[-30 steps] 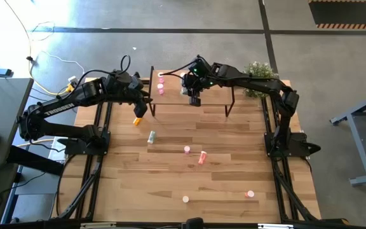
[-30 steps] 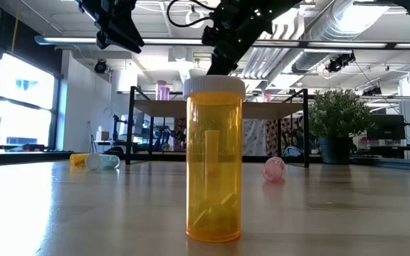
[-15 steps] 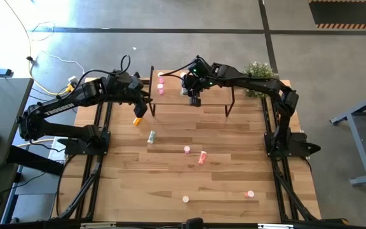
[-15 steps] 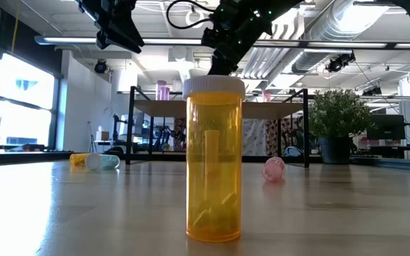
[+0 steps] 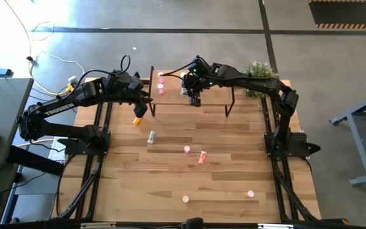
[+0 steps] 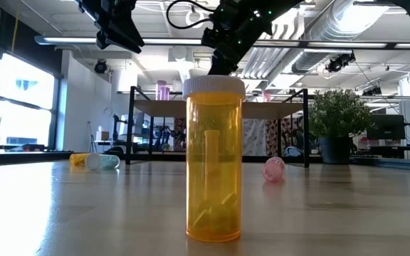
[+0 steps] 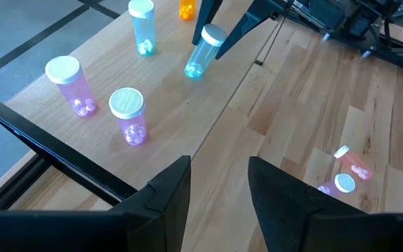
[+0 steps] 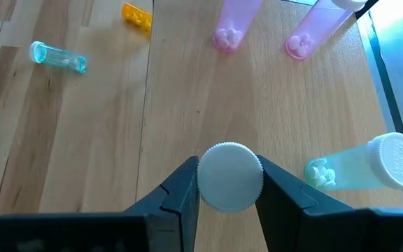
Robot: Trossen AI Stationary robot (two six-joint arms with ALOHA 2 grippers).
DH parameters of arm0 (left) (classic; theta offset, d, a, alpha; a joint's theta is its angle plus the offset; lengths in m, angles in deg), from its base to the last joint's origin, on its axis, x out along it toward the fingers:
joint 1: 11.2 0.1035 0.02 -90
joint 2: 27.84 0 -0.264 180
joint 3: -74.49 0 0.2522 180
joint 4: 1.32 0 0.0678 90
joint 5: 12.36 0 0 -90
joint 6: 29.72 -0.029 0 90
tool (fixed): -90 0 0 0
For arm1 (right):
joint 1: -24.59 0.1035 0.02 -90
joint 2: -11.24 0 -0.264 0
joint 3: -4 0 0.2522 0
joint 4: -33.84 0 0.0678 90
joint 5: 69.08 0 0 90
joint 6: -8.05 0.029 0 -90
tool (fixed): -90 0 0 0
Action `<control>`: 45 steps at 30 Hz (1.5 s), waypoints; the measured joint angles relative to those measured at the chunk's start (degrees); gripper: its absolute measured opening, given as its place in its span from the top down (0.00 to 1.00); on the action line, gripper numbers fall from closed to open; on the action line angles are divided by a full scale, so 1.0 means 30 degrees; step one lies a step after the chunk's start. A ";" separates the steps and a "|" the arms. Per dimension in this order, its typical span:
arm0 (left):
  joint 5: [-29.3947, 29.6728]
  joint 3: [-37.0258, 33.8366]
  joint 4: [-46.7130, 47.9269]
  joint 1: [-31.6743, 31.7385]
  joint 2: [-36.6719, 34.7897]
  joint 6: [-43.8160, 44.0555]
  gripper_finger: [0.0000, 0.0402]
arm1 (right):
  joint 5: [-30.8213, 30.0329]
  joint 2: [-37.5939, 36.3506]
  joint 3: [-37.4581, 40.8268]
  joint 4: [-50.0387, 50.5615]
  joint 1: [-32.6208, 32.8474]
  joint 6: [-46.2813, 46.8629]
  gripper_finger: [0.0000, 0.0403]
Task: Pick and place medicine bottles onto shelf by color
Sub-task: Put the right blue pill bottle on the shelf aligned with the blue pill bottle
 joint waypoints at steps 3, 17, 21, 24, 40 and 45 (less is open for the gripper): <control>0.0000 0.0000 0.0000 0.0000 0.0000 0.0000 0.67 | 0.0000 0.0000 0.0000 0.0000 0.0000 -0.0002 0.74; 0.0000 0.0000 0.0000 0.0003 0.0000 -0.0007 0.67 | -0.0750 -0.0007 0.0015 -0.0576 -0.0007 0.0005 0.65; -0.0001 0.0000 0.0000 0.0000 0.0000 -0.0007 0.67 | -0.0759 -0.0007 0.0015 -0.0719 -0.0007 0.0044 0.65; 0.0000 0.0000 0.0000 0.0000 0.0000 -0.0007 0.67 | -0.1102 -0.0007 0.0015 -0.0966 -0.0007 0.0365 0.65; 0.0000 0.0000 0.0001 0.0006 0.0000 -0.0015 0.67 | -0.2273 -0.0015 0.0015 -0.0823 -0.0022 0.0880 0.65; 0.0000 0.0000 0.0022 0.0004 0.0000 -0.0015 0.67 | -0.2280 -0.0015 0.0015 -0.0803 -0.0022 0.0899 0.65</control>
